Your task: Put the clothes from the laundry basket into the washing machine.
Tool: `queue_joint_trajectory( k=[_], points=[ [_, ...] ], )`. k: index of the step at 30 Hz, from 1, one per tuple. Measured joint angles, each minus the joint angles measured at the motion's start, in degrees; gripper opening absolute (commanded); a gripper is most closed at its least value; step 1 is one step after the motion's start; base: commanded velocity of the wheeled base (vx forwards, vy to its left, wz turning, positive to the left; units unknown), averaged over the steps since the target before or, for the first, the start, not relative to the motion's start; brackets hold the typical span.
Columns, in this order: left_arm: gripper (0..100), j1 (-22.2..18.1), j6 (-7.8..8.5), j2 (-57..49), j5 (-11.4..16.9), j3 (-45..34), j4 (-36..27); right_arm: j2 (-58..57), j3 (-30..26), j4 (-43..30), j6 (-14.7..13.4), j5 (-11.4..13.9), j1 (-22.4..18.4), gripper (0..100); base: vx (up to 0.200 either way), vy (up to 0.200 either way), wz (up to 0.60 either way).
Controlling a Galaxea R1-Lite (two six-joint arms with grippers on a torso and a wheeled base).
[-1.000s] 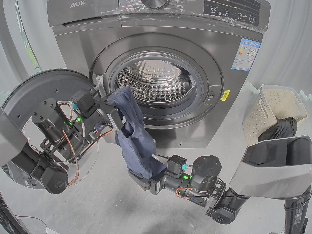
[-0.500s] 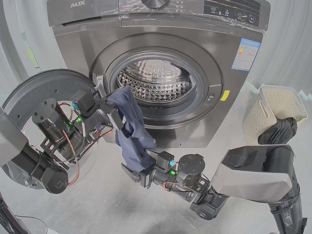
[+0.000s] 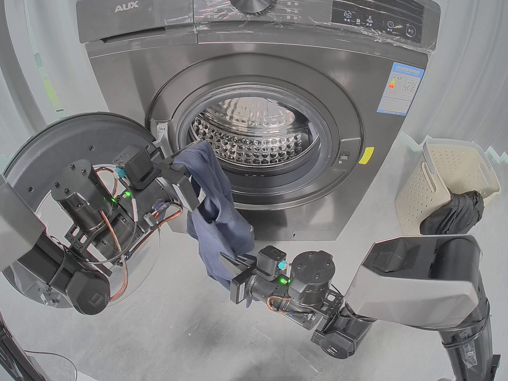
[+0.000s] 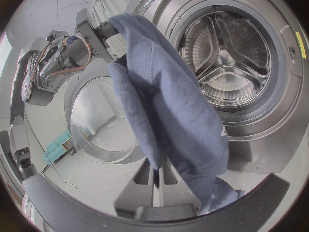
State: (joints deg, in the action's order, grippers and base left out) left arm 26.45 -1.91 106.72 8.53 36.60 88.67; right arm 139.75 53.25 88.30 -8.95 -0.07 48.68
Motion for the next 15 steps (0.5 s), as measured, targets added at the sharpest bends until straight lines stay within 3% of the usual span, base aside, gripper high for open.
queue_joint_trajectory(
  k=[8, 15],
  points=[
    [0, -1.66, -0.07, -0.07, 0.06, 0.0, -0.05, -8.89, -8.22, -0.16, -0.44, -2.44, -1.9, 0, 0.0, 0.0, 0.0],
    [0, -3.33, -0.02, 0.01, 0.24, -0.11, -0.1, -19.75, -16.59, -0.51, -0.29, -1.54, -7.25, 0, 0.0, 0.0, 0.0]
  ],
)
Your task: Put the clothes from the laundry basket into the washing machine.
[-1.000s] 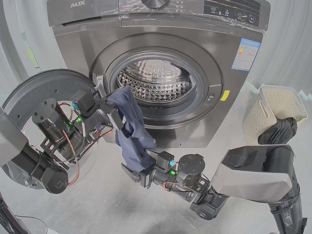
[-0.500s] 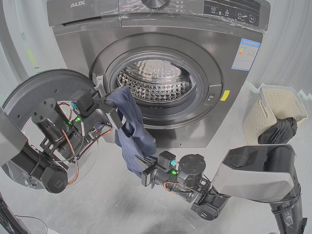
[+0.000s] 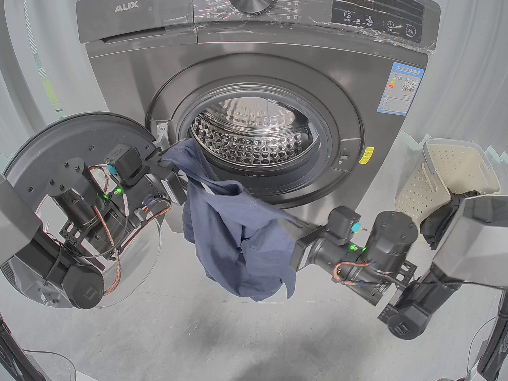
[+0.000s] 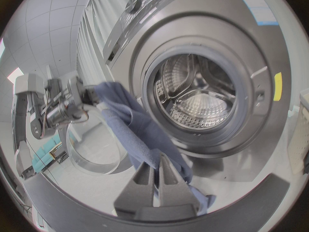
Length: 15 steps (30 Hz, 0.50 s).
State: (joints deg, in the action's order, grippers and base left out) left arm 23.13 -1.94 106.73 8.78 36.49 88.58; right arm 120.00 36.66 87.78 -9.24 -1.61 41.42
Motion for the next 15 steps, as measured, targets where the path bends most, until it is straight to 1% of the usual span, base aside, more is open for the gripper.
queue_joint_trajectory(
  k=[3, 7, 10, 15],
  points=[
    [0, -0.28, 0.06, -0.04, 0.11, -0.2, 0.02, -3.77, -1.6, -0.09, 0.13, 0.5, -1.57, 0, 0.0, 0.0, 0.0],
    [0, -0.45, 0.17, -0.12, 0.22, -0.27, 0.05, -6.83, -2.04, 0.13, 0.27, 0.66, -2.58, 0, 0.0, 0.0, 0.0],
    [0, -0.33, 0.28, -0.22, 0.26, -0.39, 0.07, -8.13, -1.49, 0.32, 0.18, 0.71, -3.41, 0, 0.0, 0.0, 0.0],
    [0, -0.11, 0.57, -0.22, 0.3, -0.96, 0.1, -8.92, 0.71, 0.43, -0.2, 0.72, -6.21, 0, 0.0, 0.0, 0.0]
  ],
)
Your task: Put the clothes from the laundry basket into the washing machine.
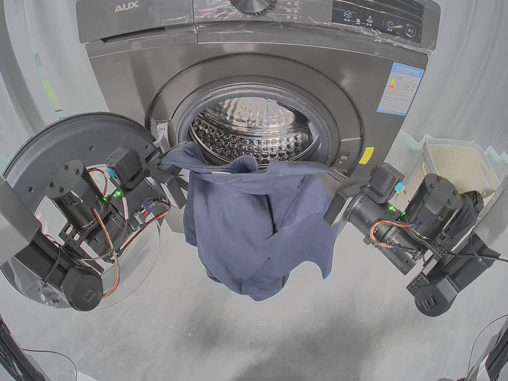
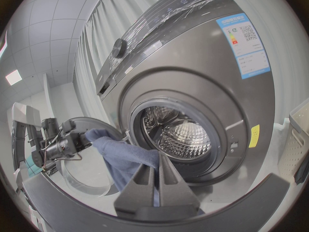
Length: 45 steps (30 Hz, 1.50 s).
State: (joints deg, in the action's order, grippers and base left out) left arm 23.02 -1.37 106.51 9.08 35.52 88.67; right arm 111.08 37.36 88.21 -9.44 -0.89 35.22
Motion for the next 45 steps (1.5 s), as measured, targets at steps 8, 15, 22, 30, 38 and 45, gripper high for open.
queue_joint_trajectory(
  k=[8, 15, 22, 30, 38, 45],
  points=[
    [0, 0.11, 0.06, 0.21, -0.13, -1.44, 0.0, -1.24, 3.07, 0.11, -0.13, -0.04, -1.66, 0, 0.0, 0.0, 0.0],
    [0, 0.07, 0.02, 1.23, -0.2, -2.43, -0.07, -2.47, 3.54, 0.06, -0.11, 0.18, -1.49, 0, 0.0, 0.0, 0.0],
    [0, 1.84, 0.63, 2.86, 0.06, -7.67, -0.07, -3.54, 3.38, 0.0, -0.02, 0.32, -0.6, 0, 0.0, 0.0, 0.0],
    [0, 4.88, 1.1, 9.23, 0.0, -11.74, -0.05, -4.41, 2.57, -0.09, 0.05, 0.62, 0.37, 0, 0.0, 0.0, 0.0],
    [100, 5.69, -0.79, 17.31, 0.11, -4.07, 0.0, -4.5, 1.27, -0.07, 0.0, 1.05, 1.38, 0, 0.0, 0.0, 0.0],
    [100, 5.79, -1.15, 21.82, 0.17, -1.29, 0.0, -4.5, 0.98, 0.0, -0.02, 0.99, 2.18, 0, 0.0, 0.0, 0.0]
  ],
)
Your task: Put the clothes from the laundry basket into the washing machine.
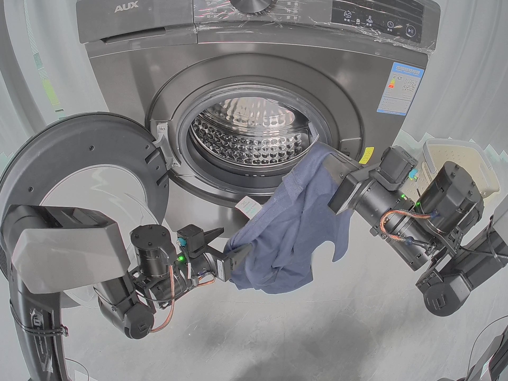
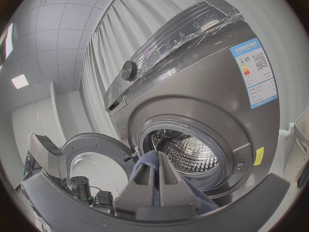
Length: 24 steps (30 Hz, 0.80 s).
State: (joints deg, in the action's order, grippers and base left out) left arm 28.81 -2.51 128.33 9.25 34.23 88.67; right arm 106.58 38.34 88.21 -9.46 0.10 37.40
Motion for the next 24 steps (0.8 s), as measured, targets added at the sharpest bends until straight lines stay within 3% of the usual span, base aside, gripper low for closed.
queue_joint_trajectory(
  k=[11, 24],
  points=[
    [100, -0.2, 0.06, 7.09, -0.01, 6.12, 0.06, 0.02, 0.05, 0.02, -0.04, -0.02, 0.27, 0, 0.0, 0.0, 0.0],
    [100, -0.43, 0.16, 9.59, -0.09, 6.78, 0.06, 0.02, 0.18, 0.0, -0.01, 0.0, 0.16, 0, 0.0, 0.0, 0.0]
  ],
)
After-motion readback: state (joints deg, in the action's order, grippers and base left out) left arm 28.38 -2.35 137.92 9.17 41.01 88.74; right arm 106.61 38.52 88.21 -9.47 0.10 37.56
